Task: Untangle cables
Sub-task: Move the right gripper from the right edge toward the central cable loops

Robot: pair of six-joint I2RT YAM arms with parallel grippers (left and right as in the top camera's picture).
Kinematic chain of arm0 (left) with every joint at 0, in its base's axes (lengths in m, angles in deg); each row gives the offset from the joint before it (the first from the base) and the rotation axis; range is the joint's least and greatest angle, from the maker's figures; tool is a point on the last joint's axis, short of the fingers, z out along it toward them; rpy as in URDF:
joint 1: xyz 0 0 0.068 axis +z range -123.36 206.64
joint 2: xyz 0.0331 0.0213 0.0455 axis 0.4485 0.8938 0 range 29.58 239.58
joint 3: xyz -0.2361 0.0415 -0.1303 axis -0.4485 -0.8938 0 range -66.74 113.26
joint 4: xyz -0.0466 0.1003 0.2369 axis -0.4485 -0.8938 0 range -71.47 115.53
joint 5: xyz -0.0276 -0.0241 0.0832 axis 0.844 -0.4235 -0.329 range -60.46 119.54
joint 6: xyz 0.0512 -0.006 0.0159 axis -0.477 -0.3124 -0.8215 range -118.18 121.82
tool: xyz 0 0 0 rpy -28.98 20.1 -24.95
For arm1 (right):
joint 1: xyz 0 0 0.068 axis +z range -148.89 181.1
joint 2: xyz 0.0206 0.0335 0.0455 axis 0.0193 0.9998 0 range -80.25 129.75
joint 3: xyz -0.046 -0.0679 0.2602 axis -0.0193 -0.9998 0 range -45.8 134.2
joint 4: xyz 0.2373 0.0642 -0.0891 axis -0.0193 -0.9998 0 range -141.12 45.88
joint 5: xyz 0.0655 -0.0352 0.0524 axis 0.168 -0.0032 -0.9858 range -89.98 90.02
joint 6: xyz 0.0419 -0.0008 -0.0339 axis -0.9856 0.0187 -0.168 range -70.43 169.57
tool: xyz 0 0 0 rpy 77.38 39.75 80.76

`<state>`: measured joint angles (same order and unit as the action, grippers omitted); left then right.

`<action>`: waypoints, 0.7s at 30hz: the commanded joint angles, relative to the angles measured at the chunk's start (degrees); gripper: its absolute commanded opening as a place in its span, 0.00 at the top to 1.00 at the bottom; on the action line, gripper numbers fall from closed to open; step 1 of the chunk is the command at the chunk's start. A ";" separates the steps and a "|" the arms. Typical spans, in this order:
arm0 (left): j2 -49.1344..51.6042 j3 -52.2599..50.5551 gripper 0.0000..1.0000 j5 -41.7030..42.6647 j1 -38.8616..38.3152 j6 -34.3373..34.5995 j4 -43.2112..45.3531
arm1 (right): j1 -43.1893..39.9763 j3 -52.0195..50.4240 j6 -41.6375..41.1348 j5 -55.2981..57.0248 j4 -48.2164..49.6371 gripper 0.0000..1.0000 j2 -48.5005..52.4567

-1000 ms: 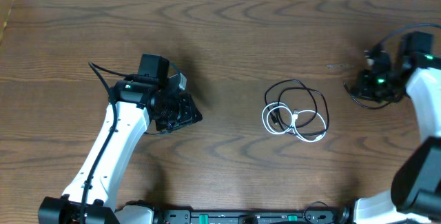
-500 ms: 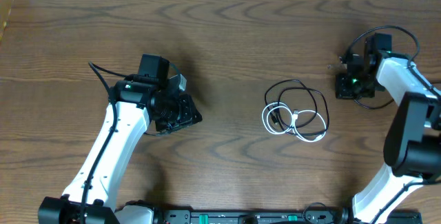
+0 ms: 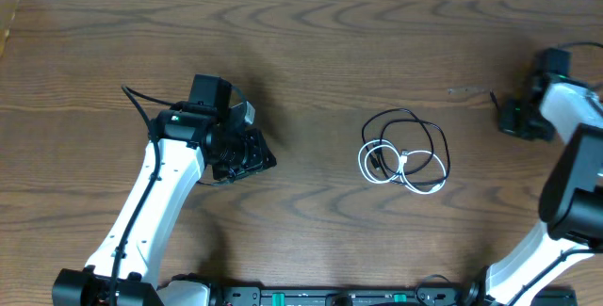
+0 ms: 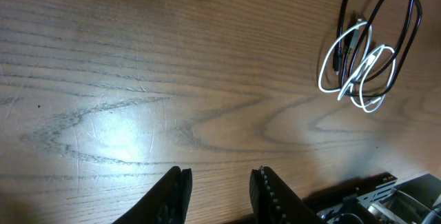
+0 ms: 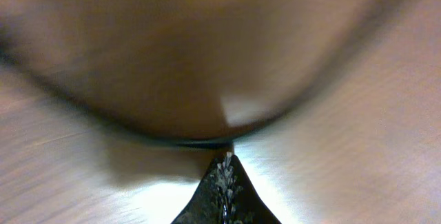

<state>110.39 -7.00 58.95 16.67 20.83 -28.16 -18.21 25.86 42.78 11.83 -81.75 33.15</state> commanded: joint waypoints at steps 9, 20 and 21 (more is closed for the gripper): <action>0.09 -0.42 0.64 -0.57 -0.13 -1.18 0.33 | -9.68 -0.83 -2.40 -20.33 0.28 0.83 1.73; 0.09 -0.42 0.55 -0.59 -0.13 -1.20 1.70 | -0.22 -0.85 6.97 -39.82 -13.53 0.51 1.73; 0.09 -0.42 0.55 -0.61 -0.13 -1.22 1.70 | 1.36 -0.85 8.46 -39.74 -14.69 0.51 1.73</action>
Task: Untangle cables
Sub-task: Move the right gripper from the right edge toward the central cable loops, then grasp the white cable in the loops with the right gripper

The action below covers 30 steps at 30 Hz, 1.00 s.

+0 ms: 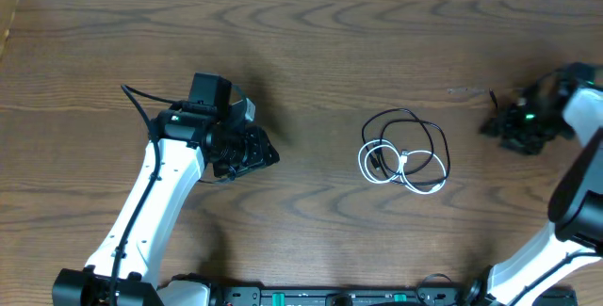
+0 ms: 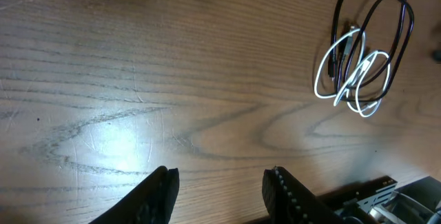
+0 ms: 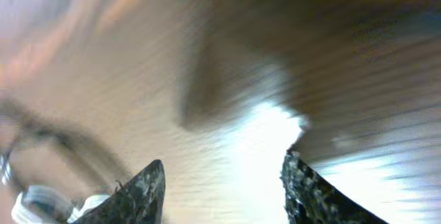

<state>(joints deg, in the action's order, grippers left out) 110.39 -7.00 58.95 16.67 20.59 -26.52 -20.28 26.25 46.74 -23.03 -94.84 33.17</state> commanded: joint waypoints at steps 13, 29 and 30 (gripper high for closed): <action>0.11 -0.42 0.55 -3.54 -0.13 -0.96 -0.17 | 20.68 0.39 7.96 0.42 -7.93 0.45 -4.04; 0.11 -0.42 0.55 -3.54 -0.13 -0.96 -0.22 | 40.72 0.20 -1.95 4.07 -8.87 0.43 -8.63; 0.11 -0.42 0.55 -3.54 -0.13 -0.96 -0.22 | 41.97 0.17 -2.73 4.11 -8.44 0.43 -8.61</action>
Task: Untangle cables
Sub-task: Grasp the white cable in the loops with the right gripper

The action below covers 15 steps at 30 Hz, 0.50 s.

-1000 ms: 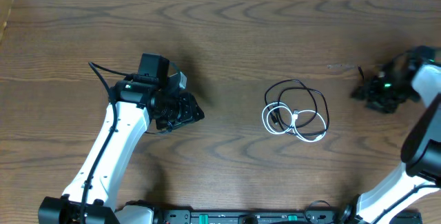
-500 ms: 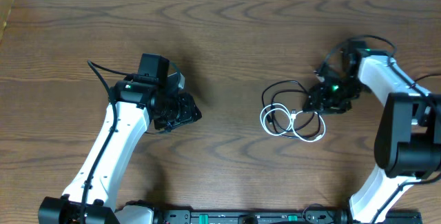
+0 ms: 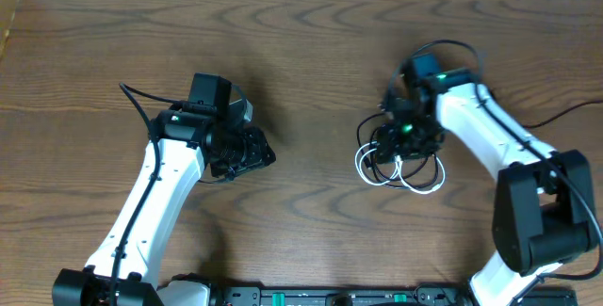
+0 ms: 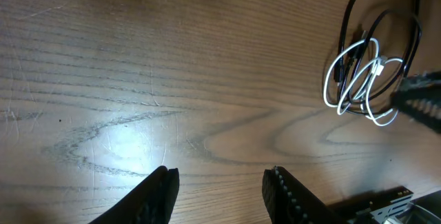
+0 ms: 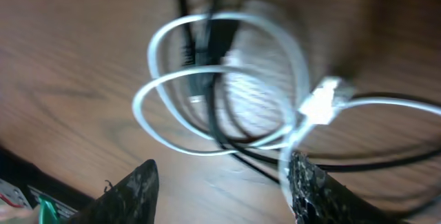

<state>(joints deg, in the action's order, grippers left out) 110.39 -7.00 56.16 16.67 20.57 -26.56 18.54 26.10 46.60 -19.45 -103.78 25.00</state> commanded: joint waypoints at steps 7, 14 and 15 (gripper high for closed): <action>0.11 -0.42 0.55 -0.74 -0.13 -0.94 -0.57 | 10.45 -1.33 -8.85 2.03 7.52 0.45 -0.33; 0.11 -0.42 0.55 -0.74 -0.13 -0.94 -0.70 | 13.90 -3.48 -13.75 9.11 10.91 0.47 -0.33; 0.11 -0.42 0.55 -0.76 -0.13 -0.94 -0.74 | 14.14 -3.89 -13.84 10.01 11.10 0.48 -0.33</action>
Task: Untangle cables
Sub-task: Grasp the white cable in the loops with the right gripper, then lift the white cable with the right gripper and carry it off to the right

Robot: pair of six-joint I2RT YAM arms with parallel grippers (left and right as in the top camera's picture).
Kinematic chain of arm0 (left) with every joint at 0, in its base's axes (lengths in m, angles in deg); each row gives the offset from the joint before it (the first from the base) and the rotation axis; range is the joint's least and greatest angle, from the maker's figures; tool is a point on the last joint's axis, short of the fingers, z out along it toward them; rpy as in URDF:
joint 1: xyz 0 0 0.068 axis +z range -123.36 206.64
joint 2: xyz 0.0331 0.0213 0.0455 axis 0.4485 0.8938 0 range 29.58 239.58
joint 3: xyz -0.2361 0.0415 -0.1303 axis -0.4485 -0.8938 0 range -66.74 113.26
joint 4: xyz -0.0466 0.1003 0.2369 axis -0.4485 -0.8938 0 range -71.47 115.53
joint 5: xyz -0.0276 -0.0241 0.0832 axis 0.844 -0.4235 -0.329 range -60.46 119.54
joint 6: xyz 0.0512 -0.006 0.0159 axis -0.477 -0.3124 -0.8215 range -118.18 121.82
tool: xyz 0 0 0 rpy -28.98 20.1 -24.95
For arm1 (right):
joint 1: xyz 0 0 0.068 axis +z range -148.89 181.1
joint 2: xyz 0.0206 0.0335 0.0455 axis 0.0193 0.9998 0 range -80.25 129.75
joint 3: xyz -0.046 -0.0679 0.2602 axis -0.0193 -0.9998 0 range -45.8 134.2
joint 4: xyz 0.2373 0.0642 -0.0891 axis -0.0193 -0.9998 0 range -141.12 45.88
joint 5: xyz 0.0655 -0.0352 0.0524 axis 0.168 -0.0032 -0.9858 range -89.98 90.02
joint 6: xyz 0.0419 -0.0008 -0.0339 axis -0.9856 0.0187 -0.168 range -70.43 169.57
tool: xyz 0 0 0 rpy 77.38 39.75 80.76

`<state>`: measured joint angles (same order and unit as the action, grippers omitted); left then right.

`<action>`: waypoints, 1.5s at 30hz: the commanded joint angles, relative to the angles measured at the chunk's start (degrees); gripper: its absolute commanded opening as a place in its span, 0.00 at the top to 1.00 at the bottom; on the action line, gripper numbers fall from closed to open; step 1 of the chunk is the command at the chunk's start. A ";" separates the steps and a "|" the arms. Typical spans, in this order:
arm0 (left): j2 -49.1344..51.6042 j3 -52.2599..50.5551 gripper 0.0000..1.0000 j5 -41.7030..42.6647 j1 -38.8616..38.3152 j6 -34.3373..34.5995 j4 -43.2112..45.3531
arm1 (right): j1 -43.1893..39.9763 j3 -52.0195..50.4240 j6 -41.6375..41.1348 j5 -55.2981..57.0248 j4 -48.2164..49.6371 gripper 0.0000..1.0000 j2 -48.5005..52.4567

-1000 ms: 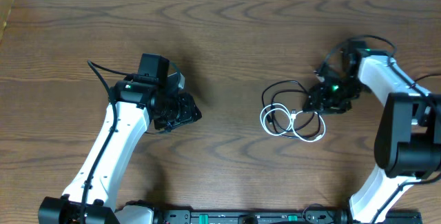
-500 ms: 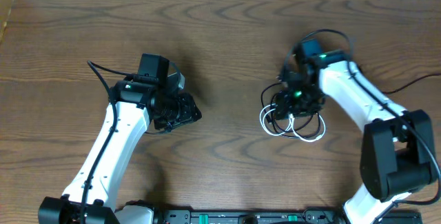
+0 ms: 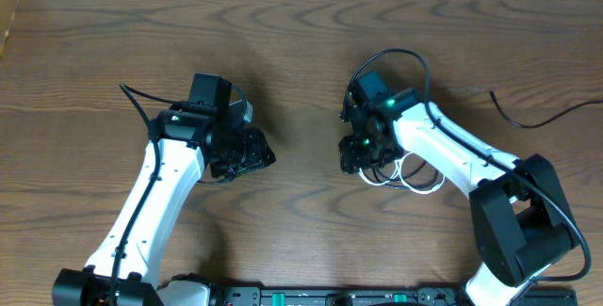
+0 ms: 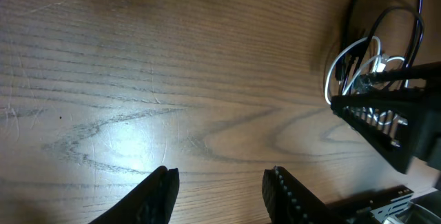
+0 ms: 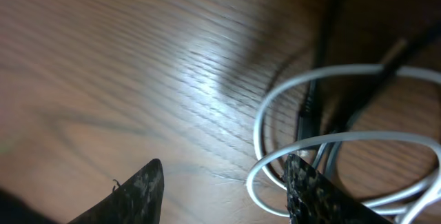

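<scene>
A white cable (image 3: 419,182) and a black cable lie coiled together on the wooden table (image 3: 311,42), partly hidden under my right arm. My right gripper (image 3: 361,153) hangs open low over the bundle's left edge. In the right wrist view the right gripper (image 5: 224,182) has bare wood between its fingers, and the white cable (image 5: 324,141) curves right beside one fingertip (image 5: 300,182), with the black cable (image 5: 331,17) behind. My left gripper (image 3: 256,151) stands open, well left of the bundle; the left wrist view shows the left gripper (image 4: 220,182) over bare wood, the white cable (image 4: 339,69) and black cable (image 4: 386,14) far off.
A thin black lead (image 3: 542,118) trails across the table's right side. The arms' base rail (image 3: 330,297) runs along the front edge. A light strip borders the table's back edge.
My right gripper was over the middle of the cable bundle and now sits at its left edge, lower over the wood. The left arm has not moved.
My right gripper was shut at the table's far right while the bundle lay untouched. Then it stood open there, and the left jaws had widened. Later it was above the bundle, and now it is at the bundle's left edge, still open.
</scene>
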<state>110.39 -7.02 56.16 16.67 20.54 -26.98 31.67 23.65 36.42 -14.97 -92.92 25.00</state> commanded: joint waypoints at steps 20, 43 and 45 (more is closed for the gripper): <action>0.11 -0.39 0.55 -0.74 -0.13 -0.92 -0.87 | -0.68 3.72 2.10 0.66 8.74 0.99 -5.18; 0.09 -0.39 0.55 -0.76 -0.13 -0.92 -1.01 | -5.77 24.09 -4.02 -13.90 40.13 0.99 -24.70; 0.11 -0.39 0.55 -0.76 -0.13 -0.92 -1.01 | -5.84 24.09 -4.02 -13.90 43.71 0.99 -25.20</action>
<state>110.39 -7.04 56.16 16.67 20.37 -27.85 26.08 47.25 33.01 -28.50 -51.41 1.70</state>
